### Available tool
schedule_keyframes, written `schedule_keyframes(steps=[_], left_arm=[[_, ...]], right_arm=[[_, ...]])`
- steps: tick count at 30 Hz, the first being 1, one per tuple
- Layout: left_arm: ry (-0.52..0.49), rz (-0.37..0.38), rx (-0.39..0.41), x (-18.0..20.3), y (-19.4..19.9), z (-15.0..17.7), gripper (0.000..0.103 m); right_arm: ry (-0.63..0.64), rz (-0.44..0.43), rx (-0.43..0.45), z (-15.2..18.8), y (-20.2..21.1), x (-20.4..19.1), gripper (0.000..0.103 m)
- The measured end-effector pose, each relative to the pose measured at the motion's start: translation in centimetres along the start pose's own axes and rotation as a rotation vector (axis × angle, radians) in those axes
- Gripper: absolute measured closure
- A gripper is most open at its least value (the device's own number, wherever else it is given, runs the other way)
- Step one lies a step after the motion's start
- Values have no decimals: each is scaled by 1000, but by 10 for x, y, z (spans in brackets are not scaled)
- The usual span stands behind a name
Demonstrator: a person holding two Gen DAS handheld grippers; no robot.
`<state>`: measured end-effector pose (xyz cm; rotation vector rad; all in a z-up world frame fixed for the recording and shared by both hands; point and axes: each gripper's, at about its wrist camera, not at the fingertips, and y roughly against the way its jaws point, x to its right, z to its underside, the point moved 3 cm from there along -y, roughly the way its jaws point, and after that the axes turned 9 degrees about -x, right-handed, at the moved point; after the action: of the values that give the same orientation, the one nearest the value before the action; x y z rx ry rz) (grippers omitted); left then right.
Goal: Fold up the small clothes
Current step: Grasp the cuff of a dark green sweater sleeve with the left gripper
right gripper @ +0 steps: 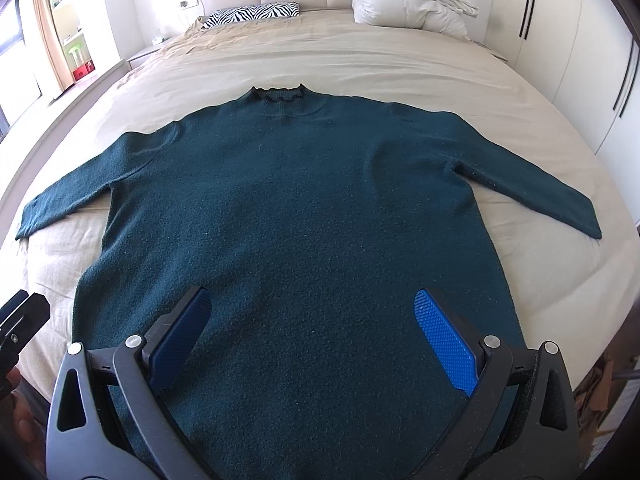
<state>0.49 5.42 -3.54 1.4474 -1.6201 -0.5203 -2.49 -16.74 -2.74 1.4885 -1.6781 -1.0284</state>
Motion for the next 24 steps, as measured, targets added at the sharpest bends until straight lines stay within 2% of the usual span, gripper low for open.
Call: schedule_keyframes(steps=[2, 4, 5, 8, 10, 11, 12, 13, 14, 17, 19, 21, 24], left_arm=[[47, 80, 11, -16, 3, -5, 0], [95, 113, 34, -34, 7, -16, 0], [110, 98, 68, -43, 11, -21, 0], [115, -44, 157, -67, 16, -36, 0], [113, -99, 156, -82, 15, -43, 0], [139, -124, 113, -93, 10, -47, 0], [195, -108, 59, -107, 5, -51, 0], [263, -53, 34, -123, 2, -55, 0], [330, 2, 62, -142, 3, -57, 0], [508, 64, 160, -195, 6, -67, 0], [636, 145, 203, -233, 0, -76, 1], [764, 193, 246, -269, -8, -81, 4], [914, 225, 249, -312, -29, -84, 30]], right_arm=[[-10, -57, 34, -5, 5, -1, 0], [-27, -130, 94, -11, 16, -1, 0], [-38, -158, 129, -14, 23, -1, 0], [-62, -233, 222, -26, 41, -3, 0], [-55, -224, 254, -35, 49, -7, 0], [-44, -212, 261, -39, 51, -9, 0], [-33, -211, 263, -43, 54, -12, 0], [-27, -223, 262, -46, 55, -14, 0], [-29, -242, 258, -48, 56, -15, 0], [-56, -314, 247, -52, 59, -16, 0], [-59, -339, 243, -54, 59, -20, 2], [-42, -347, 241, -55, 57, -27, 14], [-31, -376, 220, -59, 52, -36, 24]])
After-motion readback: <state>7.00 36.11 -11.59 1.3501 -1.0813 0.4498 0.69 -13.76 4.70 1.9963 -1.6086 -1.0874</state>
